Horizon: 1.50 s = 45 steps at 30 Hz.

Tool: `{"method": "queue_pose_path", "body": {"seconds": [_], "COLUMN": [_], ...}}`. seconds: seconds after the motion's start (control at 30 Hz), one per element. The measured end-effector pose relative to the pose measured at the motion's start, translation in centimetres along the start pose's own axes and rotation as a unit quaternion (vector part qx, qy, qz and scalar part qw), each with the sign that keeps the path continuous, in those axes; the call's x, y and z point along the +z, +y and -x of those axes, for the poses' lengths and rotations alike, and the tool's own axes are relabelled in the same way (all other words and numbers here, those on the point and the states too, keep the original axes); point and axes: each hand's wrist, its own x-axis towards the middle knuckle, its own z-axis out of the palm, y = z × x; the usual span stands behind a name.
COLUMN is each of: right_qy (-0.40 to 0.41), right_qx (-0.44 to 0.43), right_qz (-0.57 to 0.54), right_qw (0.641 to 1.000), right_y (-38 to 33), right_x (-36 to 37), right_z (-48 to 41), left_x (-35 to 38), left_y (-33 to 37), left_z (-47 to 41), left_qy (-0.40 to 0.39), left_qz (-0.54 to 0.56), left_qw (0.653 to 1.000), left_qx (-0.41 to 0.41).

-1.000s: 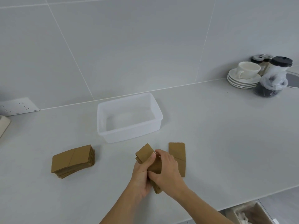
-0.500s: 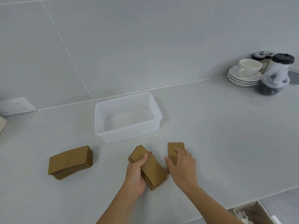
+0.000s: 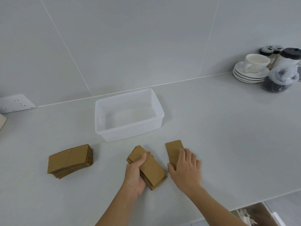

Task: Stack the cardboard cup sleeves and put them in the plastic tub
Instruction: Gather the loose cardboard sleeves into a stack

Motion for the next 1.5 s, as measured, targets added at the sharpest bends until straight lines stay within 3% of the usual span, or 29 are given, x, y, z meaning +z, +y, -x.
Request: {"method": "queue_pose_path", "body": {"seconds": [0.37,0.6,0.8,1.2,1.37,1.5], "right_qy": [0.007,-0.002,-0.043,-0.109,-0.120,-0.104], "right_qx": [0.000,-0.062,-0.136,-0.225,-0.228,-0.175], "right_qz": [-0.118,-0.208,-0.261,-0.267,-0.288,-0.333], "right_qw": [0.993,0.976,0.955,0.931,0.922,0.921], "right_y": [-1.0,-3.6,-5.3,-6.3,-6.0,-5.8], "right_x": [-1.2,-2.2,-2.4,-1.5,-1.7,-2.1], "right_z": [-1.0,-1.2,-0.6,-0.3,-0.5,-0.6], "left_x": [0.0,0.0,-0.4,-0.3,-0.5,-0.5], "left_y": [0.5,0.8,1.2,1.4,1.3,1.5], "left_z": [-0.2,-0.2,0.0,-0.3,-0.5,-0.6], "left_qy": [0.008,0.009,-0.037,-0.024,-0.018,-0.020], "left_qz": [-0.006,-0.019,-0.014,-0.017,0.009,0.056], "left_qw": [1.000,1.000,0.998,0.998,0.999,0.997], "left_qx": [0.005,0.003,0.039,0.047,0.041,0.056]}}
